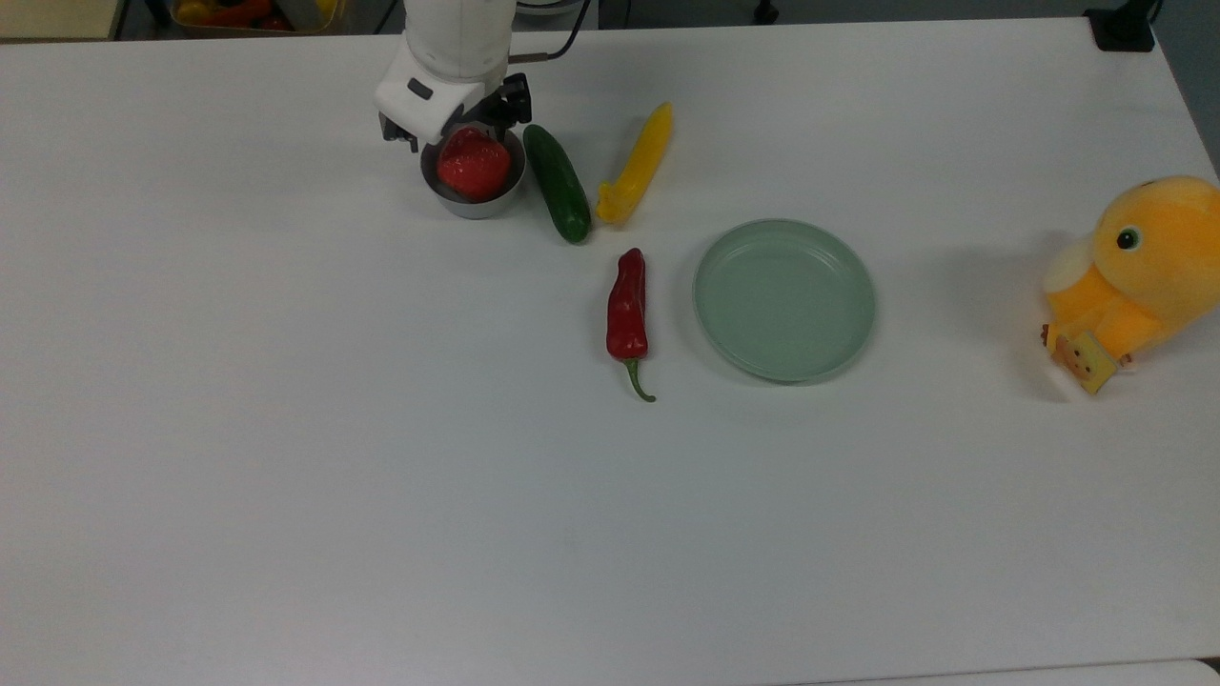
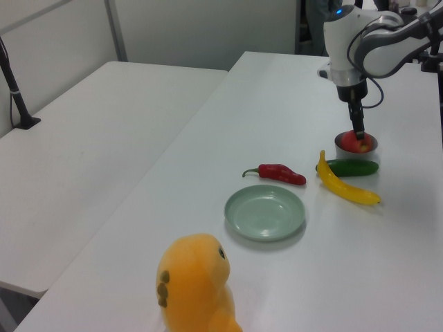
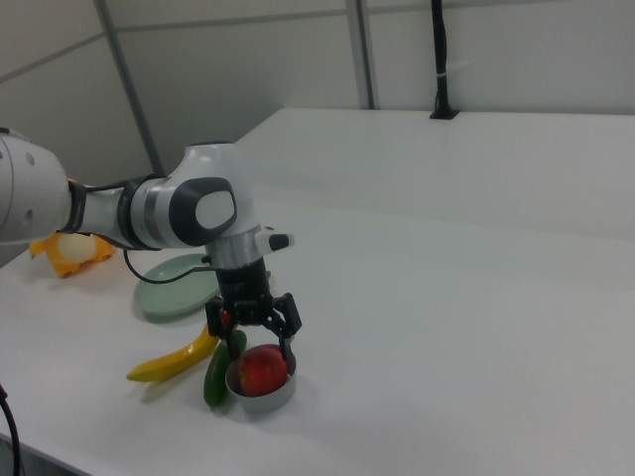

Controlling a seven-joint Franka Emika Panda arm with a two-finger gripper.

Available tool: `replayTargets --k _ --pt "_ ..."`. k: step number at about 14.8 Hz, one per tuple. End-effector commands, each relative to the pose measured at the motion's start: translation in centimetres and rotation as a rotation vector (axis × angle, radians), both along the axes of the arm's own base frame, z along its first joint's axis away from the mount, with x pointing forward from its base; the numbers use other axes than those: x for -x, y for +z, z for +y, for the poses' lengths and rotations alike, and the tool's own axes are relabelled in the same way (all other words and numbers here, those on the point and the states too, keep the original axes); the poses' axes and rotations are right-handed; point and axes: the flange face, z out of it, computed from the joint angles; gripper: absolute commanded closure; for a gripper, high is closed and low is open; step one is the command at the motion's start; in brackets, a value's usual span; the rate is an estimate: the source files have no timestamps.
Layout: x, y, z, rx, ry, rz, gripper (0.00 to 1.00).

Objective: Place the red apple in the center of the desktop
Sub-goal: 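Lower the open gripper over the red apple and close on it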

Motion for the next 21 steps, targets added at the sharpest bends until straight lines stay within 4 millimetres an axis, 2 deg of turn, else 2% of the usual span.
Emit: replayTargets --k 1,5,7,9,10,14,16,17,19,21 --pt "-0.2 -1.7 0.7 0.015 0.05 0.008 0.0" --pt "-0.5 -2.8 1.1 0.021 0.067 0.01 0.0" --pt "-0.5 -2.9 1.0 0.038 0.081 0.01 0.37" --pt "-0.6 -2.8 1.0 0.037 0.08 0.004 0.53" --pt "-0.6 -2.8 1.0 0.037 0.079 0.003 0.57" --pt "-0.6 -2.5 1.1 0.038 0.079 0.0 0.57" --pt "-0.4 -1.6 1.2 0.039 0.075 -0.008 0.57" --pt "-0.2 -0.1 1.6 0.035 0.076 -0.026 0.57" --pt "0.2 1.2 1.6 0.037 0.075 -0.018 0.57" --pt "0.2 3.7 1.2 0.032 0.065 -0.067 0.57"
